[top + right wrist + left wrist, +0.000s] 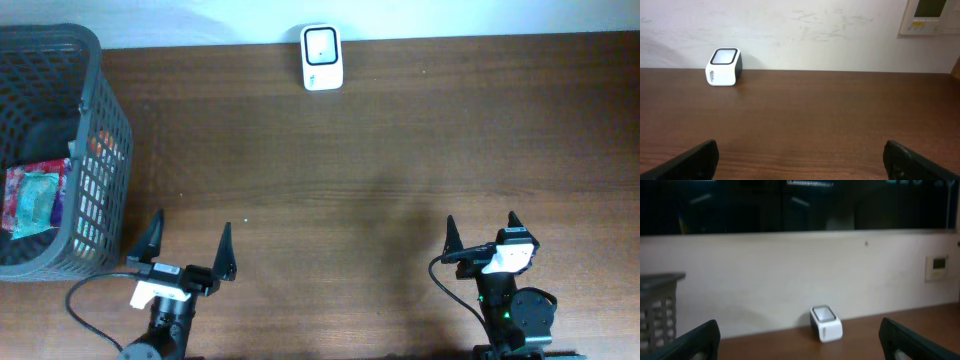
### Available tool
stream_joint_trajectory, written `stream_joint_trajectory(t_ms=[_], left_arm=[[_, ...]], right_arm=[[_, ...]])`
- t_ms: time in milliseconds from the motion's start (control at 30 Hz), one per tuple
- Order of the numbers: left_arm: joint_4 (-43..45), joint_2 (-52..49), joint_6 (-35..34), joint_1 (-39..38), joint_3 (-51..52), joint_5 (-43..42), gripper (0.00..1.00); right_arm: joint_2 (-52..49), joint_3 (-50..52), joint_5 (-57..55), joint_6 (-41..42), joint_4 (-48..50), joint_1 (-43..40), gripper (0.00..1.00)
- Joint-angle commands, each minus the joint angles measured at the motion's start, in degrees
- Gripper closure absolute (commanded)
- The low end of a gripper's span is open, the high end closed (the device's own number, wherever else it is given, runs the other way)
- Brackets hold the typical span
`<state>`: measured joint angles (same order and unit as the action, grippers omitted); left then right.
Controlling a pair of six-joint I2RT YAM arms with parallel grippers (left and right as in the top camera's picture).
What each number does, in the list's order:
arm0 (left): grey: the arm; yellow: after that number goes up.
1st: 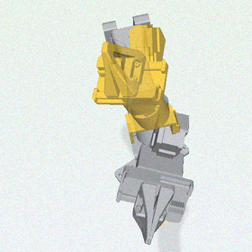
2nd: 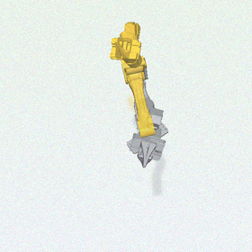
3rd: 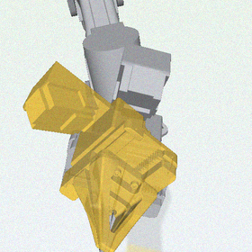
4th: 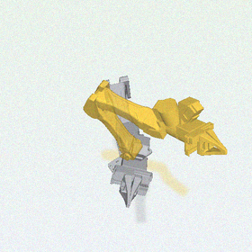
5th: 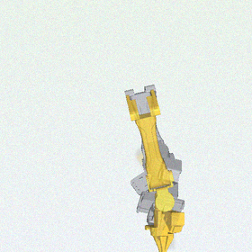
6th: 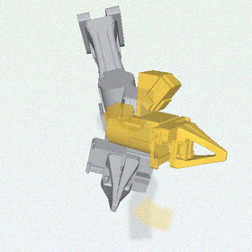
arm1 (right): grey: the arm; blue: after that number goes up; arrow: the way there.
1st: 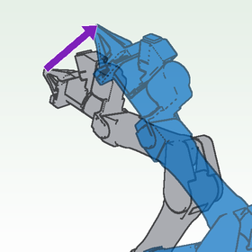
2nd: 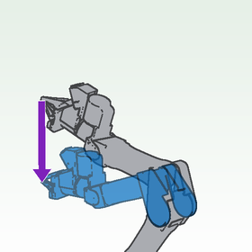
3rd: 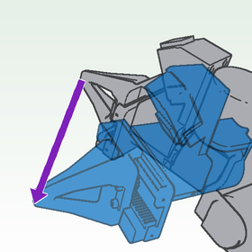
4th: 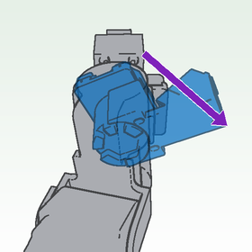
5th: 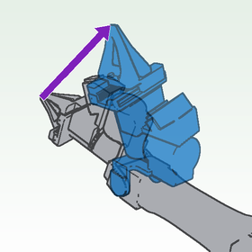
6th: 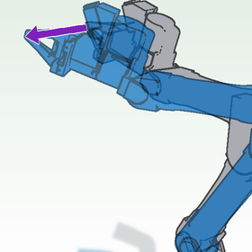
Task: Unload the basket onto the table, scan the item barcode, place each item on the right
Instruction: 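Move the left gripper into the grey basket toward the green packet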
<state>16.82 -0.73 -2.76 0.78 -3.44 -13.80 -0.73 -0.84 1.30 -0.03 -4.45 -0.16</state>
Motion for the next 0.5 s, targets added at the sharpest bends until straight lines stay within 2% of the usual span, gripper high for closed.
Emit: stream_joint_trajectory(t_ms=[0, 200, 367, 400, 467], left_arm=[[0.3, -0.6, -0.6, 0.2, -6.2, -1.4, 0.01], [0.2, -10.8, -0.6, 0.2, -14.8, -3.4, 0.01], [-0.2, -26.7, -0.6, 0.2, -23.2, -14.8, 0.01], [-1.1, -29.2, 0.2, 0.2, -25.0, -16.5, 0.01], [-8.9, -36.4, 4.9, 0.2, -32.4, -20.1, 0.01]], right_arm=[[0.5, 0.5, -0.5, -0.1, -0.1, 0.5, 0.02], [0.5, 0.5, -0.5, -0.1, -0.1, 0.5, 0.01], [0.5, 0.5, -0.5, -0.1, -0.1, 0.5, 0.01], [0.5, 0.5, -0.5, -0.1, -0.1, 0.5, 0.01], [0.5, 0.5, -0.5, -0.1, -0.1, 0.5, 0.01]])
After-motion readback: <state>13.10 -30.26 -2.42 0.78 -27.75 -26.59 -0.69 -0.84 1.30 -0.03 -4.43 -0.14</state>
